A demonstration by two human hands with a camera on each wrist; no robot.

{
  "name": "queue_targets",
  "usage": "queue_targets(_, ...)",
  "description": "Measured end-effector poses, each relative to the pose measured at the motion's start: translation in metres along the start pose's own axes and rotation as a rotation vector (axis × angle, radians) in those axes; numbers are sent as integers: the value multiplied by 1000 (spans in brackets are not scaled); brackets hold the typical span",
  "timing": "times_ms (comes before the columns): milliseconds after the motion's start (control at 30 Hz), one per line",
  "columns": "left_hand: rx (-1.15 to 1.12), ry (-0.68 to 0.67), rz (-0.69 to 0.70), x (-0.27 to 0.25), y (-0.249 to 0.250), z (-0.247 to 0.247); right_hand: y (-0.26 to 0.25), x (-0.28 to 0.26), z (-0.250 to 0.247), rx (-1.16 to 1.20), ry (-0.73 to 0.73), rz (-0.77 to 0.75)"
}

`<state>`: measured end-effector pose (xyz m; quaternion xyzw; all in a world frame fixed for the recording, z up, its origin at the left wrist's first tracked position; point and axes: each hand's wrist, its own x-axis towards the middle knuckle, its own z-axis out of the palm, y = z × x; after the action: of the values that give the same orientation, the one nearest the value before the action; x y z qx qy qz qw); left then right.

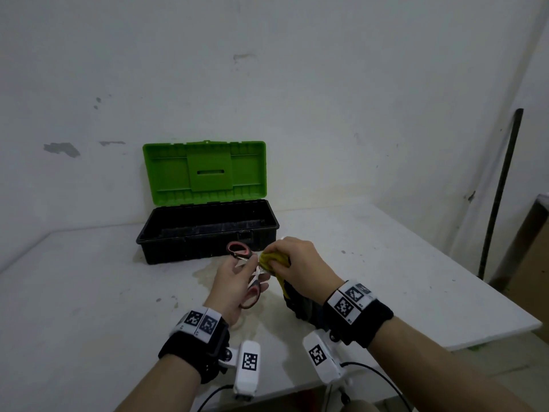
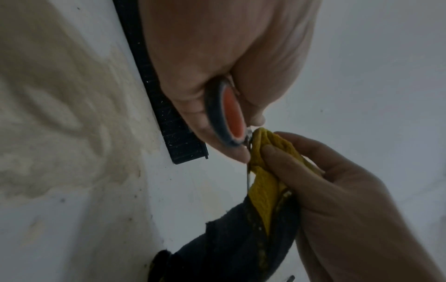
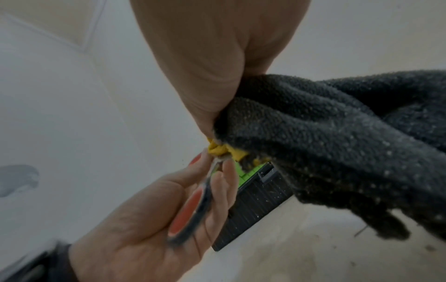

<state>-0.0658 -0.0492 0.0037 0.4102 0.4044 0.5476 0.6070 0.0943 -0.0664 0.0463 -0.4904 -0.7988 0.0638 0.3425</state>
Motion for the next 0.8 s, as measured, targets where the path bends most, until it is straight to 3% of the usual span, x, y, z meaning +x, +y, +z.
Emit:
queue_targets(267,70,-14,61,-2,-5,0,-1,-3,10,-7,63,-24)
queue_targets(500,75,19,91,0,-4,-4,22,14,-14,-112,214,202)
queue_targets(567,48,31,90,2,-4,-3,14,12,-16,-87,226,144)
queue_targets(700,77,6,117,0,-6,5,-6,-2,1,-26,85,-6)
queue_targets(800,81,-1,129,-2,-5,7,6,3,1,-55,130,75)
